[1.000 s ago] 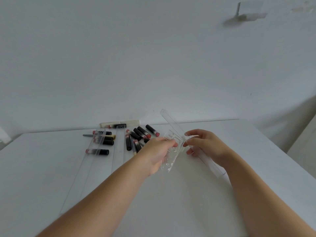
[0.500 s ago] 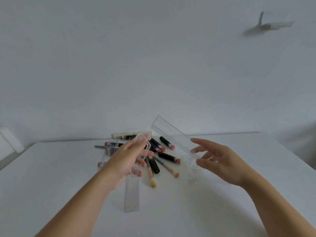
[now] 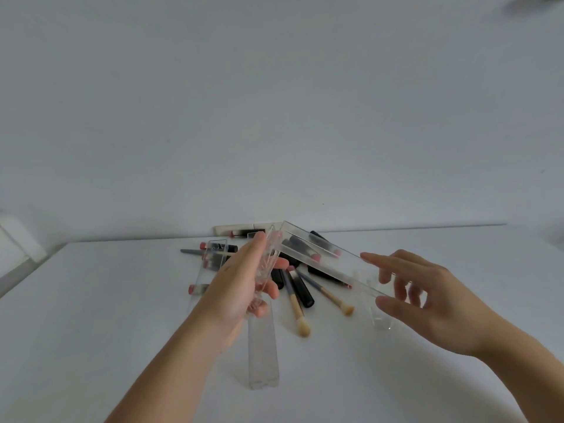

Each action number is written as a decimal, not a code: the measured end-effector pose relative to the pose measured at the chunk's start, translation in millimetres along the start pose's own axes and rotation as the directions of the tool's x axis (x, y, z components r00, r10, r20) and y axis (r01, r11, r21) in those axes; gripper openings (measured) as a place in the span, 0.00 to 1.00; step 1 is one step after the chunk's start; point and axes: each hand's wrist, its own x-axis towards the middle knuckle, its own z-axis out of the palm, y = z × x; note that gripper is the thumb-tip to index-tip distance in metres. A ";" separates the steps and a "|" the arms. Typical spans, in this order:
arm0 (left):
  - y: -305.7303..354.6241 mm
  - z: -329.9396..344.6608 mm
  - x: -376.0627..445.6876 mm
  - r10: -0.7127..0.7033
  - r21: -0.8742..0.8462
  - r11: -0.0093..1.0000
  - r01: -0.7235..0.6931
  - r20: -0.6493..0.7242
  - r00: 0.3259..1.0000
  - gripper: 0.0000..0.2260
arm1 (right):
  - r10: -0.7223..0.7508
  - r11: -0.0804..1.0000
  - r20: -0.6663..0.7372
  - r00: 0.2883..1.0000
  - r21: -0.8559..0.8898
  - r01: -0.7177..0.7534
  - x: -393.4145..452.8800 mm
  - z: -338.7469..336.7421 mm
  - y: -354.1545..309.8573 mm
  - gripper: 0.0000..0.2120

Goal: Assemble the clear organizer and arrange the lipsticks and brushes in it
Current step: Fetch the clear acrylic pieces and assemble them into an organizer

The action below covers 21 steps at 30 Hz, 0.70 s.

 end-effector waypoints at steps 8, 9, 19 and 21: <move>-7.6 1.3 1.8 0.008 0.185 0.983 0.000 -0.043 0.999 0.25 | -0.003 1.000 0.003 1.000 -0.010 0.003 -4.3 1.2 -2.4 0.27; -8.9 0.6 1.9 0.010 0.243 0.970 0.004 -0.055 0.998 0.28 | -0.002 1.000 0.007 1.000 -0.021 0.002 -5.0 1.7 -2.8 0.27; -14.9 0.6 4.1 0.117 0.444 0.892 -0.078 -0.060 0.991 0.29 | -0.007 0.988 -0.001 1.000 -0.152 0.007 -8.7 0.6 -8.2 0.28; -16.2 -0.1 3.2 0.139 0.462 0.882 -0.094 -0.064 0.988 0.24 | -0.014 0.985 0.008 1.000 -0.170 0.015 -8.5 1.7 -9.2 0.28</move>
